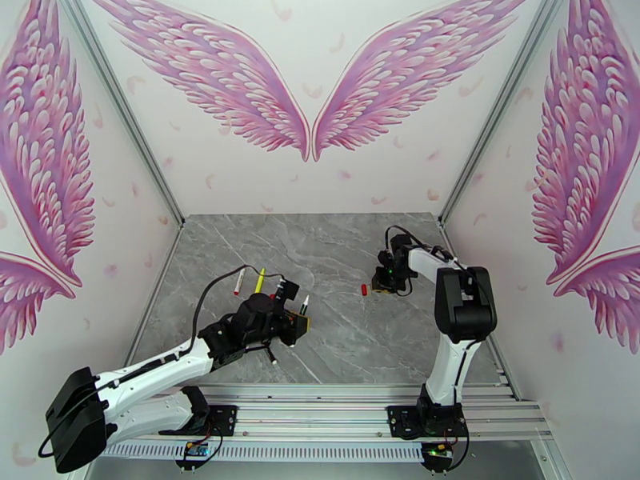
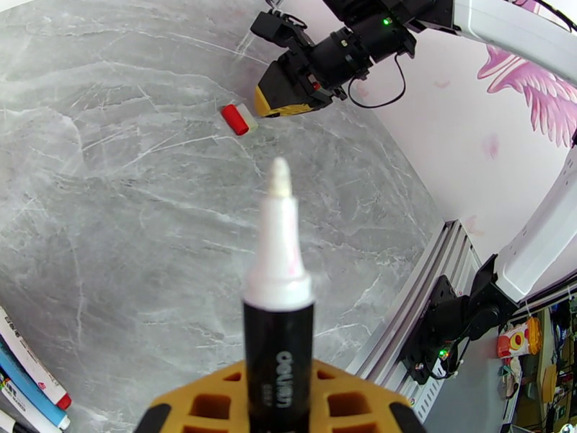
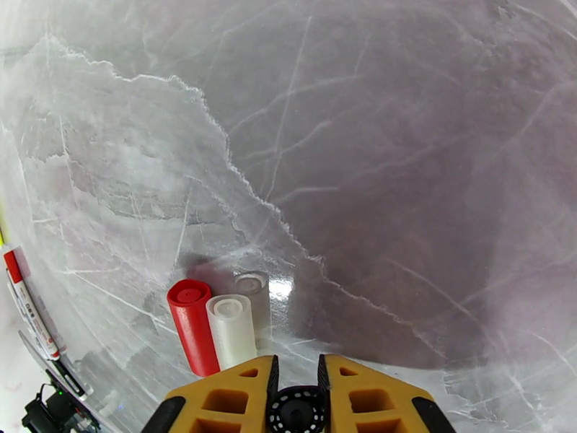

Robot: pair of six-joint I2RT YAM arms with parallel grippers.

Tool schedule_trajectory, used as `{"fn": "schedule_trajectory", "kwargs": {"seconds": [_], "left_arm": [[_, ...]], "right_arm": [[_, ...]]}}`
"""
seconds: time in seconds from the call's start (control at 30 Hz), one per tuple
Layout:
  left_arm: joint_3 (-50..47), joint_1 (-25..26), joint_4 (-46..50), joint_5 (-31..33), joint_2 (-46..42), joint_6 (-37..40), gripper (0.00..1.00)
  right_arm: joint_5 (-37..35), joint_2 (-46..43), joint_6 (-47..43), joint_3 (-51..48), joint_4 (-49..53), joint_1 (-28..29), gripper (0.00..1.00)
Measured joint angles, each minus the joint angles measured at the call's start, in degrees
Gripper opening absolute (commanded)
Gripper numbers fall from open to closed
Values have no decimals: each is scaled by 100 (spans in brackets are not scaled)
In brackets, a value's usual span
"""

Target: Open the pen caps

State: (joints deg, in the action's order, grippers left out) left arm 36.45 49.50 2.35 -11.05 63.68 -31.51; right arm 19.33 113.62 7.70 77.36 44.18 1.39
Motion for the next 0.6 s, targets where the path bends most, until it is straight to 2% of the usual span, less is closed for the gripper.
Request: {"fn": "schedule_trajectory", "kwargs": {"seconds": [0.3,0.43,0.6], "left_arm": [[0,0,-70,-24,35,-2,0],[0,0,-74,-26,37,-4,0],[0,0,-94,-28,42,-4,0]], "right_arm": [[98,120,-2,63,-2,0,35],[129,120,0,63,-2,0,35],[153,120,39,63,-9,0,31]]}}
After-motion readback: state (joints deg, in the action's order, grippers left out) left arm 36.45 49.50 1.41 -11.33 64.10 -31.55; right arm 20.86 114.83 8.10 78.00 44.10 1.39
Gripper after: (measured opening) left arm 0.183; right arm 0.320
